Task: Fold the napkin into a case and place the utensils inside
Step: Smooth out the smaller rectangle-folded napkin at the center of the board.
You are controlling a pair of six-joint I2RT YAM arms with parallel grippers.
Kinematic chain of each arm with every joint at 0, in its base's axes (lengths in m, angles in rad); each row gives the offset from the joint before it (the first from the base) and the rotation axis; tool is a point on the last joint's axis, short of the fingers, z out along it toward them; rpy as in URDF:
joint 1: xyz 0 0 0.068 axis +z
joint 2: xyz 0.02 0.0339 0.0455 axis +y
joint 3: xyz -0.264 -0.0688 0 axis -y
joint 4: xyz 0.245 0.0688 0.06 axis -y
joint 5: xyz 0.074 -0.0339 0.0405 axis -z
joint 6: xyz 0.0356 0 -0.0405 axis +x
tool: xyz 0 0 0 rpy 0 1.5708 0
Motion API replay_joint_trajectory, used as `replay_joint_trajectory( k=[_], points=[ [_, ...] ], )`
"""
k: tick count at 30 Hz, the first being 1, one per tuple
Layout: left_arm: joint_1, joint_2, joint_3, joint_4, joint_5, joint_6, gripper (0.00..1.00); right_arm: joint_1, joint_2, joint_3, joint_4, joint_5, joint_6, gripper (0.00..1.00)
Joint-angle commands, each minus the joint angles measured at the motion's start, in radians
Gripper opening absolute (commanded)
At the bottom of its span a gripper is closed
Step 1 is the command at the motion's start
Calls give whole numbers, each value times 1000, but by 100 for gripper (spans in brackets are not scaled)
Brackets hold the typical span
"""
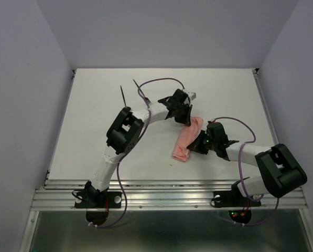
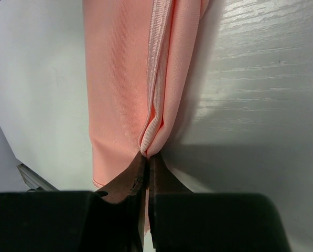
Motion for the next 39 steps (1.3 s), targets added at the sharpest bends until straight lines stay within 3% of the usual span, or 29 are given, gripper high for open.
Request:
replay_joint_trajectory(
  k=[1,3,4,5,6,8,13,19,29,32,39],
  points=[
    [-6,12,40,24,57,-5,0,4,17,14,-2,21,-25,1],
    [-7,4,34,27,58,-8,0,4,17,12,-6,29,-29,1],
    [-7,-4,25,30,52,-8,0,4,5,14,-27,56,-37,7],
    [-7,-26,16,41,49,-8,0,4,-6,17,-37,68,-43,15],
    [-7,-39,-5,45,39,-6,0,-7,-18,17,-44,81,-49,37],
    [-7,-66,-21,52,37,3,0,-32,-61,18,-72,104,-61,53],
    [-8,-99,-35,50,52,17,0,-125,-127,44,-147,122,-86,62],
    [-10,-120,-36,50,63,15,0,-223,-100,95,-157,105,-106,62],
    [-19,-105,-29,65,86,-2,0,-223,78,196,-75,56,-94,60],
    [-20,-103,-27,67,88,-5,0,-223,127,187,-28,35,-65,54],
    [-23,-93,-16,65,100,-8,0,-223,180,172,38,21,-43,29]
  ],
)
